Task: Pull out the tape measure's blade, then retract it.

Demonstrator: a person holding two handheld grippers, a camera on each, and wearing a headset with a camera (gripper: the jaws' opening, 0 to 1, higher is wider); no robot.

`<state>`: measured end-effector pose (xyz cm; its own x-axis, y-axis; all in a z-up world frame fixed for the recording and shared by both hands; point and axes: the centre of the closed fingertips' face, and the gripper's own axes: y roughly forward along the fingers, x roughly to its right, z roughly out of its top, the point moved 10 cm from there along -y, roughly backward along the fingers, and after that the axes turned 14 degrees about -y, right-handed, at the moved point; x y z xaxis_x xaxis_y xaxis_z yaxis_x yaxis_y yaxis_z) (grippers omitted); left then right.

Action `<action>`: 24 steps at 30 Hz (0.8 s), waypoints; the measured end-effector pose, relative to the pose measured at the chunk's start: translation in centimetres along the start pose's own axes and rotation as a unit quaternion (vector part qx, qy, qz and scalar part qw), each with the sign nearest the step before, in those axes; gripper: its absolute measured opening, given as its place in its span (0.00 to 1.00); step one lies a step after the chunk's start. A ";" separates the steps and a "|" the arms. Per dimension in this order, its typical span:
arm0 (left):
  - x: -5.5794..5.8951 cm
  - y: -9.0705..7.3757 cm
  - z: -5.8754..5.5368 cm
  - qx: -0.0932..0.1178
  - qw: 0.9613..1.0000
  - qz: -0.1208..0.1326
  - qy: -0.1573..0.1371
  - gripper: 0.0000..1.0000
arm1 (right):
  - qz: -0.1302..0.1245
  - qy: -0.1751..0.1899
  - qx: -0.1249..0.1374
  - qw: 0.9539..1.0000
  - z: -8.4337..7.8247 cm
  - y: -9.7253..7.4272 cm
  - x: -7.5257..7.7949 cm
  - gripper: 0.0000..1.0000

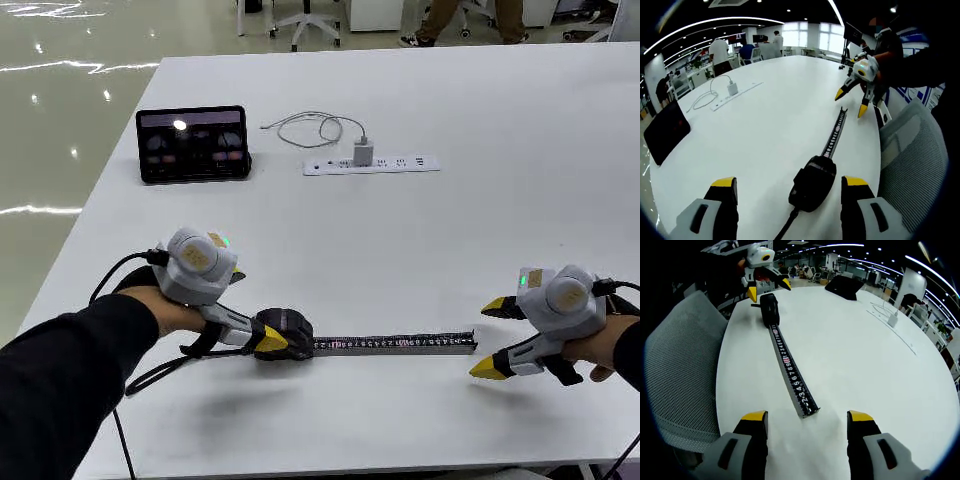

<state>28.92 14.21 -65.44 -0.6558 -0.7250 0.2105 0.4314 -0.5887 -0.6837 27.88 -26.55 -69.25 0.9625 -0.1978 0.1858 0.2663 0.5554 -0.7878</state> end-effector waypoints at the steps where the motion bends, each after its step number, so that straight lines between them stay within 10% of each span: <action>1: -0.1 -0.2 -0.2 0.008 1.000 0.006 -0.003 0.82 | -0.005 0.006 0.005 1.000 0.0 -0.1 -0.1 0.61; 7: -0.1 -2.2 -1.8 0.074 0.995 0.023 -0.061 1.00 | -0.048 0.047 0.025 0.997 -0.3 -0.6 -1.1 0.67; 24: -0.1 -6.2 -7.7 0.081 0.989 0.073 -0.103 1.00 | -0.096 0.081 0.047 0.991 -2.6 -2.9 -4.3 0.78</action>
<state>21.55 20.70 -66.56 -0.4469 -0.8541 0.2662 0.6166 -0.5096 -0.6000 22.80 -29.41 -69.31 0.8751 -0.4288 0.2242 0.4539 0.5670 -0.6874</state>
